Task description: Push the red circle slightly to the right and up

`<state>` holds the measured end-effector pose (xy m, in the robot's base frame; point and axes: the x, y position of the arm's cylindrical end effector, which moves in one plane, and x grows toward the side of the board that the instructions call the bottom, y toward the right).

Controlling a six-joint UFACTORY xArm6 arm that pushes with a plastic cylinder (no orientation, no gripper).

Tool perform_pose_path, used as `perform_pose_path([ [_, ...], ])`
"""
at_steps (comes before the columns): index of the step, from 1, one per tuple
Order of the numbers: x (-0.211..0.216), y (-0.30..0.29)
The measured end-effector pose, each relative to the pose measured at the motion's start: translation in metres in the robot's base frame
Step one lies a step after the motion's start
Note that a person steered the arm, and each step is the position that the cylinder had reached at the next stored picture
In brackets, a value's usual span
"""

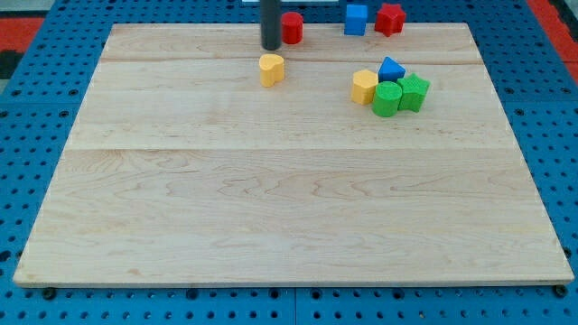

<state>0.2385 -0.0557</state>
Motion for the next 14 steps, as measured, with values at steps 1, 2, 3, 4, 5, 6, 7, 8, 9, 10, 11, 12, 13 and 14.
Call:
perform_pose_path([
  [1, -0.011, -0.037],
  [2, -0.015, -0.032],
  [3, -0.027, -0.003],
  [4, -0.033, 0.035],
  [5, -0.036, 0.048],
  [6, -0.039, 0.052],
  [7, -0.019, 0.037],
  [8, 0.001, 0.049],
  [9, -0.005, 0.060],
  [10, -0.021, 0.063],
  [11, -0.025, 0.063],
  [12, -0.025, 0.063],
  [13, -0.030, 0.063],
  [14, -0.031, 0.063],
])
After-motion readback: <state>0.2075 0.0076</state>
